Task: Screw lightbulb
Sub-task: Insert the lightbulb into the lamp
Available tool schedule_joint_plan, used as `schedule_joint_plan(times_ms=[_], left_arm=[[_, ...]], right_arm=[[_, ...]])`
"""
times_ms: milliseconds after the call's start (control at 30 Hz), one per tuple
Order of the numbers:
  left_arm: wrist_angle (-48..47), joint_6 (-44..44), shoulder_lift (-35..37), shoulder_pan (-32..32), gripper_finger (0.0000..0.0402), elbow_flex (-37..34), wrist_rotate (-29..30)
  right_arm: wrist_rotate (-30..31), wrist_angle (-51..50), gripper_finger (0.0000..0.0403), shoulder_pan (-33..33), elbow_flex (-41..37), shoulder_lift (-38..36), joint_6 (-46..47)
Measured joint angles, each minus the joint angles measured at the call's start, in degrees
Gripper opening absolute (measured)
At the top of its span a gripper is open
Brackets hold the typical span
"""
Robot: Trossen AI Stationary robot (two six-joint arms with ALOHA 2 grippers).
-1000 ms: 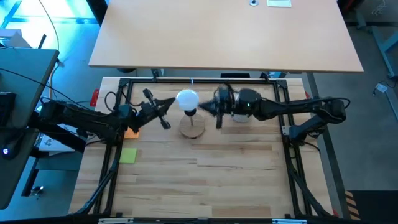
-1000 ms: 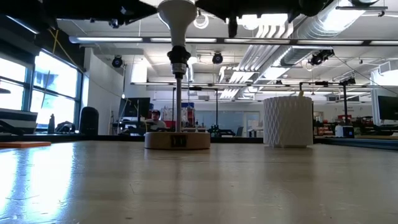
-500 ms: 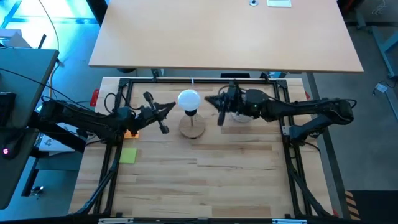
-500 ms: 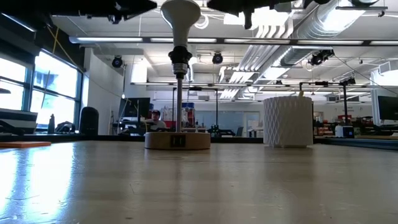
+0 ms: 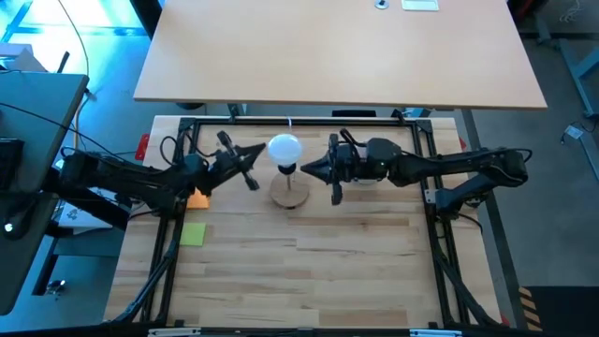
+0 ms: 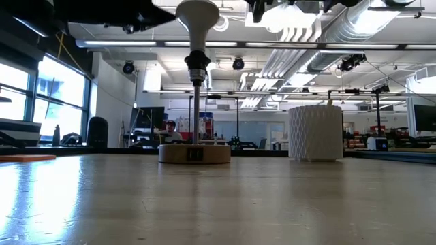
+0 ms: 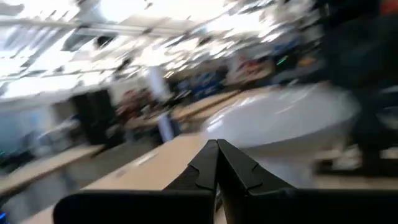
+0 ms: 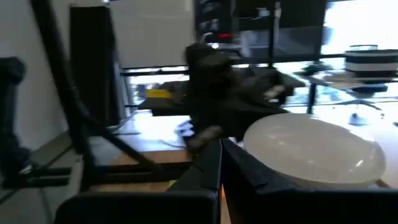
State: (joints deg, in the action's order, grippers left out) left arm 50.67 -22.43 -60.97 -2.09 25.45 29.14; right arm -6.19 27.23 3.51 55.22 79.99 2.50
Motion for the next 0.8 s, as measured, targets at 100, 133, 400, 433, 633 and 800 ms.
schedule_joint_plan(times_ms=[100, 133, 400, 433, 633, 800], left_arm=[[-1.11, 1.14, -0.04, -0.99, 0.0000, 0.00, 3.32], [-0.87, 1.16, 0.02, -0.92, 0.0000, 0.00, 3.78], [1.60, -2.98, 0.46, 3.97, 0.0000, 0.00, -0.07], [2.85, -2.97, 0.44, 4.58, 0.0000, 0.00, -0.87], [8.75, -0.67, -0.92, 5.34, 0.0000, 0.04, -7.07], [8.89, 1.94, -3.95, 2.59, 0.0000, 0.06, -5.44]], right_arm=[[-1.38, -1.46, 0.0000, -1.24, 0.00, -0.41, -2.44], [-1.14, -2.39, 0.0000, -1.73, 0.00, -0.73, -3.87], [22.99, -9.01, 0.0000, -3.77, 0.01, -5.80, -6.69], [26.48, -8.98, 0.0000, -3.39, 0.02, -5.88, -5.81], [20.07, -6.60, 0.0000, 0.95, 0.02, -2.96, -0.61], [7.80, -1.83, 0.0000, 1.33, 0.00, 0.03, 1.57]])
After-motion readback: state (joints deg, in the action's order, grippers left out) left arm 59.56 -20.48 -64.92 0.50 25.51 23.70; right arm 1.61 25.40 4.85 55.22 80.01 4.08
